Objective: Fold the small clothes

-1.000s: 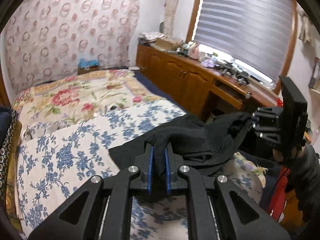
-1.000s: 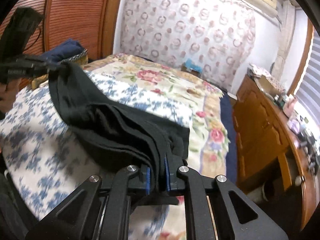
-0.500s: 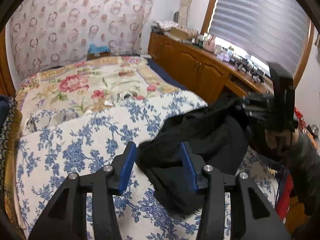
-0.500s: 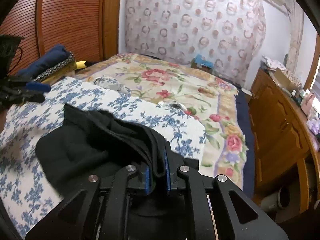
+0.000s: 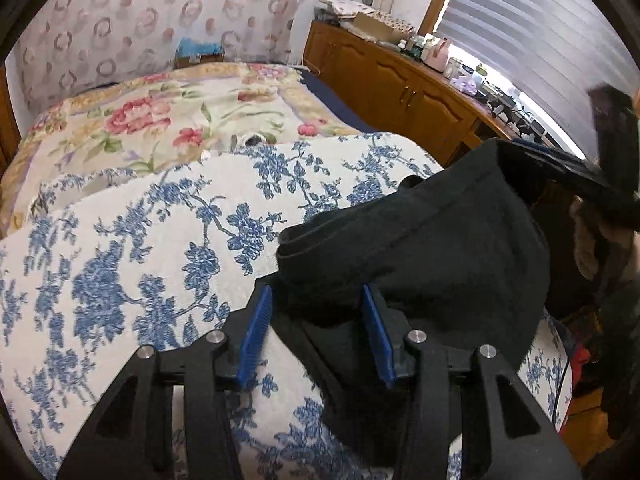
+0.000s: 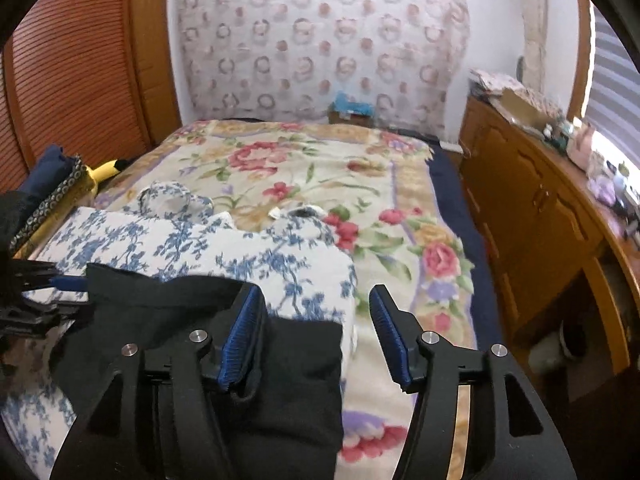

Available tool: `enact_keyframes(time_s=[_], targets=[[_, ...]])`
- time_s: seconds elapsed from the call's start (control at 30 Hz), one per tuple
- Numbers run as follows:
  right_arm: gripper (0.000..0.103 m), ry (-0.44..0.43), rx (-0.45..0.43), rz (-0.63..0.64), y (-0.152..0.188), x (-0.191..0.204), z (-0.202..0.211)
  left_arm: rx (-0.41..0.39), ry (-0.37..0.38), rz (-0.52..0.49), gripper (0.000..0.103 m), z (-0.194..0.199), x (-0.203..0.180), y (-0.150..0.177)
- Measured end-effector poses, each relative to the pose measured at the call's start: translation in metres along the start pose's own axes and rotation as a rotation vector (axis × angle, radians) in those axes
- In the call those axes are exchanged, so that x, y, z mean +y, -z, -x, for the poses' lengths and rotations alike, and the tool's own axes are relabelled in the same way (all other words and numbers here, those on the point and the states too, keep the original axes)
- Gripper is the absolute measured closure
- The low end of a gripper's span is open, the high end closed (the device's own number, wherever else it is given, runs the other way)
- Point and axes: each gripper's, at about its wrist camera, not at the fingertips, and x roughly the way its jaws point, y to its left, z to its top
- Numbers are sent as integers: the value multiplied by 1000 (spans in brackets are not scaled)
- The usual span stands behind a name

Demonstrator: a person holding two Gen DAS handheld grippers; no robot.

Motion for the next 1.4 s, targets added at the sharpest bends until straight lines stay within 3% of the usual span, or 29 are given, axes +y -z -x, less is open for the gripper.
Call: enact_keyframes(time_s=[0.17,0.27,0.47,0.77,0.9,1.13,1.4], targets=[[37,-42,57,-58,24,-10,7,9,-7,-12,57,-8,-4,-1],[37,-109,107,-85,39,-9,-2,6,-8,-11,56,-9,-6,-2],[36,-150,155,-164,51,-17,-19,-2,-30,-26,54,-10,-9,-2],[36,-39,-6,-131,27,-26,43,-16,-28,-26,54,-7,-9,1],[36,-36,-11,-124,31,-26,57,-19,-27,-27,54,-7,-9,2],[35,-110,167,-128,58,-11,-3,-15,-31,-44,52,-5,-14,1],[35,-142,131,-186,52,-21,-28,-25,-29,-49,51,-5,-14,1]])
